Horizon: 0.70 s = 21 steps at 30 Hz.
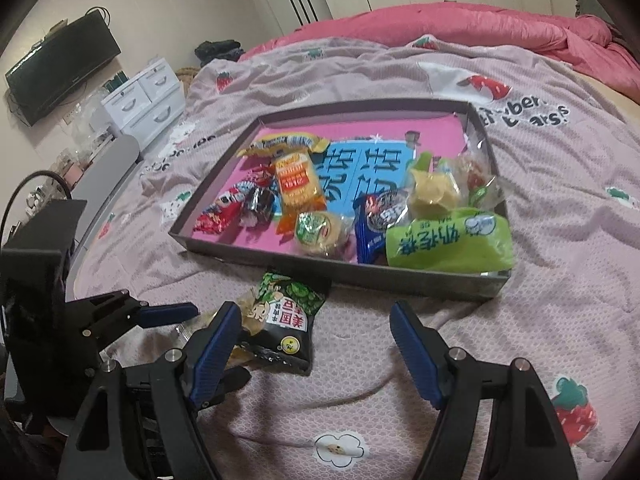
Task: Organize snacks
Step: 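Grasp the green chip bag with the right tool while the left tool grasps the clear pastry bag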
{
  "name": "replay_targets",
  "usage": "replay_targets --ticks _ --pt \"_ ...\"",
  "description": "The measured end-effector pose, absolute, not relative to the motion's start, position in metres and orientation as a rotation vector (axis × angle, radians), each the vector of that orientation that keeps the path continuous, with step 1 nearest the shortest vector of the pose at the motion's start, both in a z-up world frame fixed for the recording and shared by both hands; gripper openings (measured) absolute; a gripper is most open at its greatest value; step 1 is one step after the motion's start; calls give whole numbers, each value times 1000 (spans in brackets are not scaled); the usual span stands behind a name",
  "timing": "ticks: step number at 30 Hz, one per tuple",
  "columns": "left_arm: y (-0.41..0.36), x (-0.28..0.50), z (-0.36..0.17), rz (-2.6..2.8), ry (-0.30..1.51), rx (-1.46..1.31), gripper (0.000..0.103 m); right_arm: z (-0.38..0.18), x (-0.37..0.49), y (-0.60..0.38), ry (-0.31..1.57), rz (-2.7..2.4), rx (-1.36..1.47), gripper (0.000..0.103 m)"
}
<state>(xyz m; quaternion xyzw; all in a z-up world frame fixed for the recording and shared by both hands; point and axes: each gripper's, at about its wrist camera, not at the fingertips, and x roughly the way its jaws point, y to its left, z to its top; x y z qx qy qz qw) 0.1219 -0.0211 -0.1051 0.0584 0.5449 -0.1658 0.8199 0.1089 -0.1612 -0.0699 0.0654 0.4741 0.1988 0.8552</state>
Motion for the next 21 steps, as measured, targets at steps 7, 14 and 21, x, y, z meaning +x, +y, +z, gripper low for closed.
replay_targets --ticks 7,14,21 --pt "-22 128 -110 -358 1167 117 79 -81 111 -149 1030 433 115 76" --pt "-23 130 -114 -354 1164 129 79 -94 120 -139 1063 451 146 76" --pt "-22 132 -118 -352 1176 125 78 -105 128 -127 1083 465 162 76"
